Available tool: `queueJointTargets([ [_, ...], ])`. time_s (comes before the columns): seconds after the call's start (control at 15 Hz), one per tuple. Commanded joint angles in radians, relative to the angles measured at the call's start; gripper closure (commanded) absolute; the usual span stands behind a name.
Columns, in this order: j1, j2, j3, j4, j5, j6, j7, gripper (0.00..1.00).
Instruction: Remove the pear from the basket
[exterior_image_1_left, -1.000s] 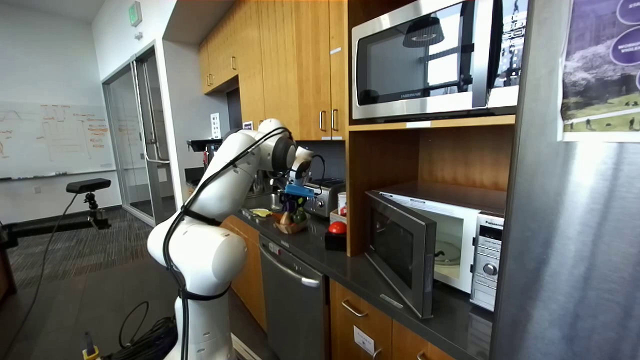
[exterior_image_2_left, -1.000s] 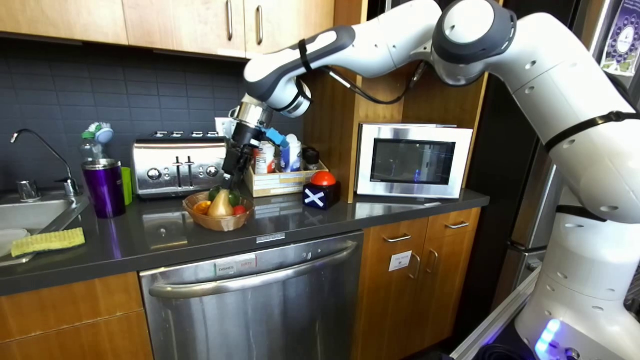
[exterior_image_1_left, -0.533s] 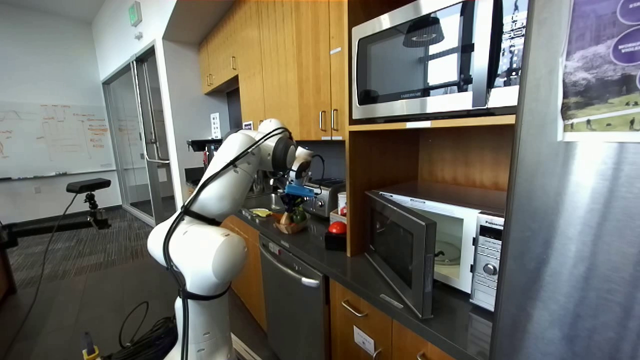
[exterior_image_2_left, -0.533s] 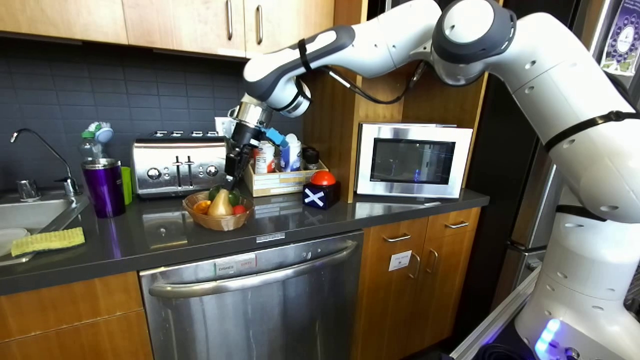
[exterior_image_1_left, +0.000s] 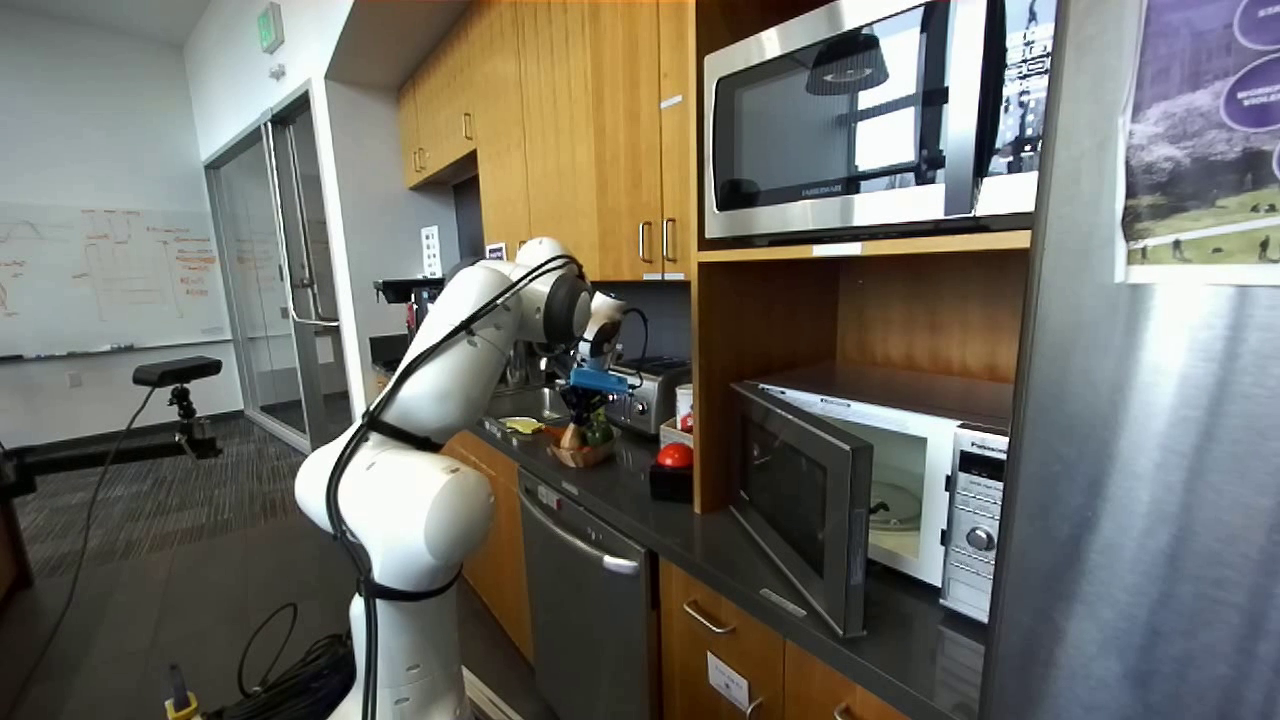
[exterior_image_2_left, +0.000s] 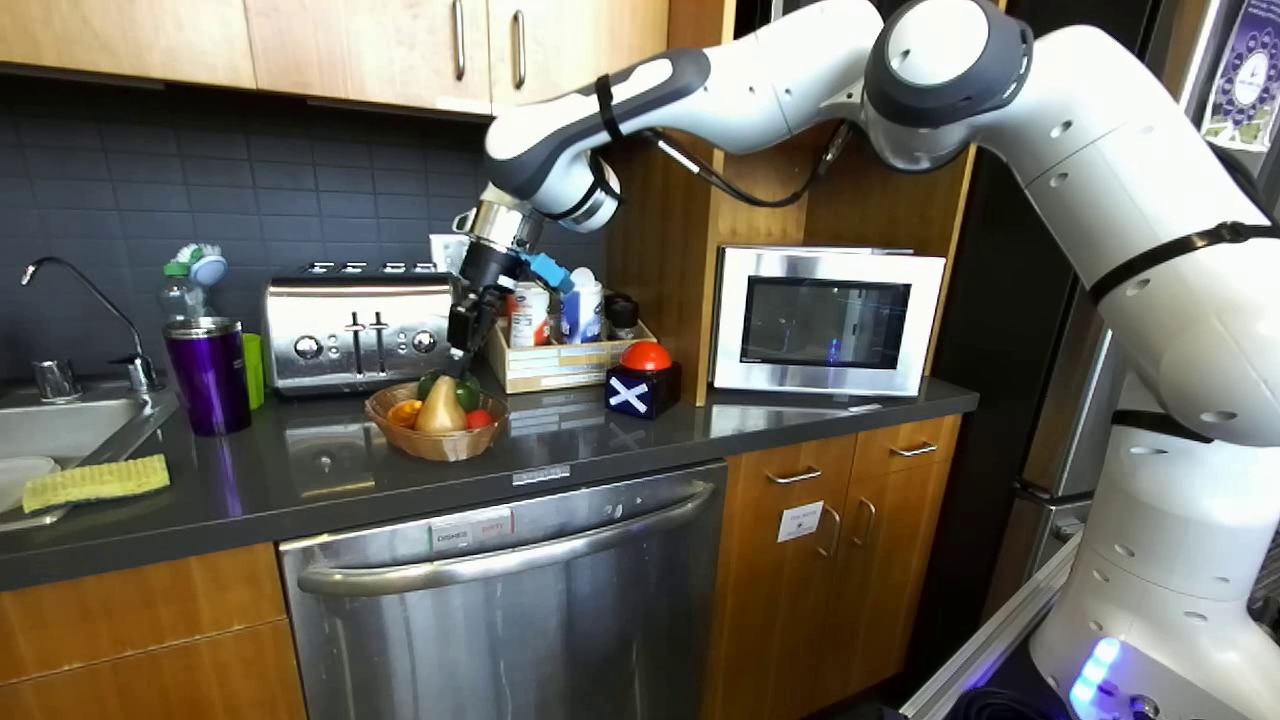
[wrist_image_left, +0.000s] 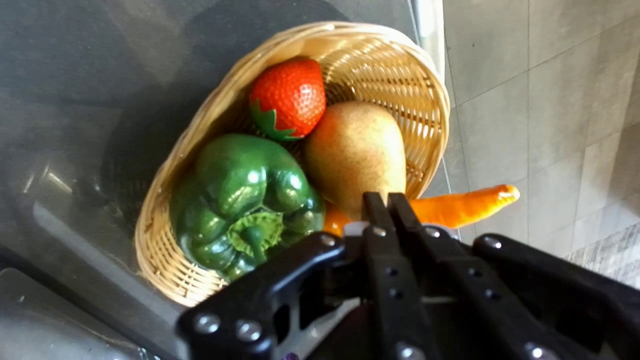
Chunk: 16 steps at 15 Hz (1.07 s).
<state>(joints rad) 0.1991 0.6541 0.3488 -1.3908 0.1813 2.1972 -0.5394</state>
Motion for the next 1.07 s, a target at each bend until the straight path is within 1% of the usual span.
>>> queueJointTargets([
  [0.0, -0.002, -0.006, 0.011, 0.017, 0.003, -0.006, -0.011, 0.99],
  [0.6, 0.006, -0.060, -0.001, -0.013, -0.012, 0.017, 0.006, 0.99],
  [1.0, 0.005, -0.106, -0.014, -0.049, -0.030, 0.064, 0.010, 0.99],
])
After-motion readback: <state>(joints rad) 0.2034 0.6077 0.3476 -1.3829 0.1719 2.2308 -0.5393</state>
